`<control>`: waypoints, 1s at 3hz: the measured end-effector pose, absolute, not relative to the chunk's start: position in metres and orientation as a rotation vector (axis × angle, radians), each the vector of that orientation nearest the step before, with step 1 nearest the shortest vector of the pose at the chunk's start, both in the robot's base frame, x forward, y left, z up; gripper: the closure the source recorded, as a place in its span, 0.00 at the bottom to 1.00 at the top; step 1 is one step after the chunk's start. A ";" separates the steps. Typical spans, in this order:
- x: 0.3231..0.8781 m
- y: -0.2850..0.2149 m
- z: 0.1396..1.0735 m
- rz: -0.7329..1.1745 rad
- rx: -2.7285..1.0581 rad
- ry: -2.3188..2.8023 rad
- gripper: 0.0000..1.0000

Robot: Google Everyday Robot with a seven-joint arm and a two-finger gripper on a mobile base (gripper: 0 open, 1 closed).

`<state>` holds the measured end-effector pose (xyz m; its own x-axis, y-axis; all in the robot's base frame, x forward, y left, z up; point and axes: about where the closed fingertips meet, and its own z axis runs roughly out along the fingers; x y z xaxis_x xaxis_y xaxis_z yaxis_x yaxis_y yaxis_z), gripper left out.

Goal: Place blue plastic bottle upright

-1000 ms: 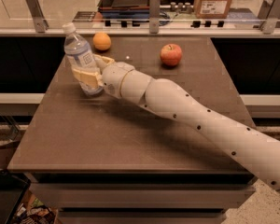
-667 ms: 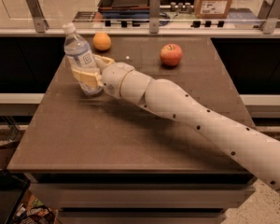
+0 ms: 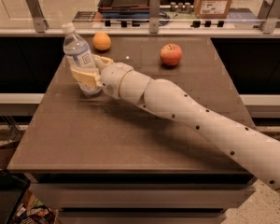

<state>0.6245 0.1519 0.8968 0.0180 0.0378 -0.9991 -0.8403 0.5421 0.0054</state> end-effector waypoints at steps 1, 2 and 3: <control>0.624 0.154 0.897 0.796 -0.757 1.391 0.08; 0.623 0.155 0.898 0.797 -0.758 1.390 0.00; 0.623 0.155 0.898 0.797 -0.758 1.390 0.00</control>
Offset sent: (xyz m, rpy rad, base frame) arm -0.0005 0.0013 0.0003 0.0000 -0.0005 0.0022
